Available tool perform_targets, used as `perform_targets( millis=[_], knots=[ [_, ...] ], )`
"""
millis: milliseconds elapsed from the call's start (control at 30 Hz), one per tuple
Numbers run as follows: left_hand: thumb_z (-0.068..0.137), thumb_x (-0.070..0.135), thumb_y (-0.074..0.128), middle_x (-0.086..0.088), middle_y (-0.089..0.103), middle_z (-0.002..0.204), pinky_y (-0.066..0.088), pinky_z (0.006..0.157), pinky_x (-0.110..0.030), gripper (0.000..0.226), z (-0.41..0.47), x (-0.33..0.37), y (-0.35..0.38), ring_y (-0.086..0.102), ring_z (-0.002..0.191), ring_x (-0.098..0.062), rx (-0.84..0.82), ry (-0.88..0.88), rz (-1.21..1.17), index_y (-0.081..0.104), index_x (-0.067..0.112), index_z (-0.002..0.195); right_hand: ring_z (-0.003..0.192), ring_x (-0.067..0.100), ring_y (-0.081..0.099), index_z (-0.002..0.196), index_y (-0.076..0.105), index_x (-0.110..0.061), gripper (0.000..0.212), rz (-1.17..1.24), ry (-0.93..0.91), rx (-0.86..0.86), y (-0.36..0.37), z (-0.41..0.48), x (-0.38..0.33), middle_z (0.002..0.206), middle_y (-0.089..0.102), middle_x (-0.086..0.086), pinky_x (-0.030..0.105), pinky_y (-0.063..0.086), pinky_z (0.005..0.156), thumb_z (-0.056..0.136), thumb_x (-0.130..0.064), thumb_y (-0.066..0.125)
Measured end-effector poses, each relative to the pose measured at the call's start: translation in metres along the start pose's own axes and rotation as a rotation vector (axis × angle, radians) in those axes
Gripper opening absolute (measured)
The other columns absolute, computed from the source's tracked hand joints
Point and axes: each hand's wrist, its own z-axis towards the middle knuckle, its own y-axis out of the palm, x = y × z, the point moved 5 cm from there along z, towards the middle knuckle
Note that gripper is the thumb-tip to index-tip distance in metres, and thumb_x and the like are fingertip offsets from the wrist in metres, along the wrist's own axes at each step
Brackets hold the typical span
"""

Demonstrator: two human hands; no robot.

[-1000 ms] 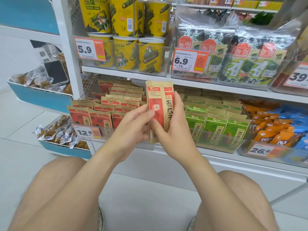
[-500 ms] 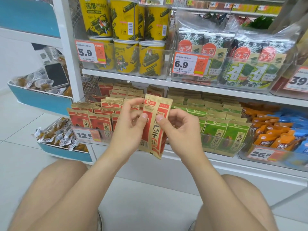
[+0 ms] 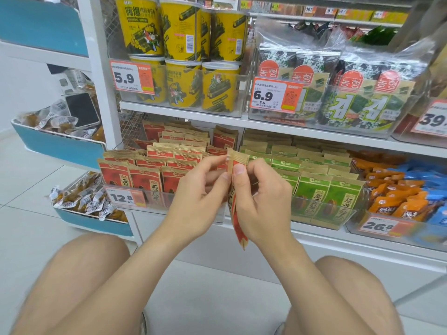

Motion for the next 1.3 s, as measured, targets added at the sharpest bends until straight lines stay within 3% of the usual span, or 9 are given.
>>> perform_targets(
  millis=[167,333,433,533,733,833,933,1100,1300],
  knots=[
    [0.110,0.013,0.058,0.000,0.083,0.094,0.060,0.095,-0.063,0.027,0.005,-0.006,-0.001,0.079,0.101,-0.022,0.021,-0.080,-0.096,0.066,0.026,0.131,0.066,0.017,0.048,0.080,0.054,-0.011,0.031,-0.007,0.014,-0.021,0.006,-0.002,0.003,0.071,0.052,-0.005,0.038,0.040,0.060,0.109,-0.021,0.059],
    [0.109,0.011,0.060,-0.001,0.082,0.110,0.064,0.093,-0.047,0.032,0.002,-0.003,-0.003,0.078,0.106,-0.017,0.030,-0.040,-0.136,0.059,0.029,0.135,0.070,0.016,0.056,0.084,0.058,-0.014,0.029,0.067,0.062,-0.042,0.007,0.001,0.004,0.073,0.057,-0.007,0.036,0.044,0.064,0.110,-0.027,0.057],
    [0.112,0.011,0.054,-0.002,0.080,0.114,0.059,0.078,-0.026,0.030,0.001,0.002,-0.005,0.077,0.098,-0.015,0.025,0.050,-0.142,0.056,0.025,0.138,0.089,0.015,0.062,0.100,0.064,-0.018,0.020,0.121,0.092,-0.129,0.011,0.003,0.004,0.091,0.064,-0.008,0.031,0.047,0.076,0.113,-0.025,0.050],
    [0.116,0.018,0.044,0.007,0.075,0.117,0.053,0.088,-0.025,0.026,0.001,0.009,-0.004,0.071,0.108,-0.011,-0.004,0.139,-0.018,0.065,0.021,0.132,0.107,0.016,0.058,0.110,0.058,-0.023,0.011,0.168,0.177,-0.188,0.018,0.000,0.007,0.108,0.057,-0.006,0.030,0.047,0.089,0.113,-0.027,0.048],
    [0.116,0.033,0.040,-0.006,0.069,0.097,0.052,0.084,-0.028,0.036,-0.001,0.005,0.001,0.063,0.091,-0.009,-0.050,0.084,-0.043,0.069,0.012,0.109,0.105,0.018,0.058,0.111,0.049,-0.025,0.018,0.198,0.228,-0.225,0.021,-0.002,0.013,0.109,0.058,-0.002,0.036,0.049,0.091,0.111,-0.042,0.050],
    [0.113,0.025,0.052,-0.019,0.073,0.111,0.052,0.096,-0.043,0.028,0.004,-0.002,0.000,0.065,0.105,-0.024,-0.051,-0.097,-0.382,0.074,0.009,0.117,0.111,0.013,0.057,0.116,0.050,-0.026,0.030,0.199,0.243,-0.276,0.021,-0.004,0.010,0.116,0.057,-0.004,0.025,0.046,0.093,0.102,-0.051,0.060],
    [0.097,0.013,0.066,-0.016,0.075,0.120,0.058,0.091,-0.037,0.031,0.007,-0.006,-0.003,0.071,0.104,-0.024,-0.064,-0.263,-0.723,0.074,0.005,0.126,0.108,0.009,0.058,0.114,0.049,-0.028,0.043,0.226,0.279,-0.346,0.019,-0.003,0.009,0.114,0.057,-0.006,0.017,0.044,0.087,0.093,-0.056,0.075],
    [0.093,0.014,0.071,-0.015,0.076,0.115,0.061,0.084,-0.032,0.034,0.007,-0.011,-0.008,0.072,0.096,-0.024,-0.094,-0.343,-0.772,0.076,0.002,0.124,0.101,0.010,0.058,0.113,0.048,-0.027,0.038,0.217,0.227,-0.411,0.021,-0.003,0.007,0.110,0.059,-0.005,0.021,0.044,0.085,0.096,-0.043,0.078],
    [0.092,0.014,0.070,-0.017,0.077,0.098,0.062,0.066,-0.031,0.023,0.008,-0.009,-0.014,0.075,0.080,-0.021,-0.076,-0.260,-0.691,0.077,-0.001,0.108,0.086,0.009,0.058,0.109,0.054,-0.010,0.020,0.513,0.320,-0.378,0.023,-0.001,0.008,0.095,0.063,0.001,0.029,0.051,0.079,0.107,-0.025,0.067]
  ],
)
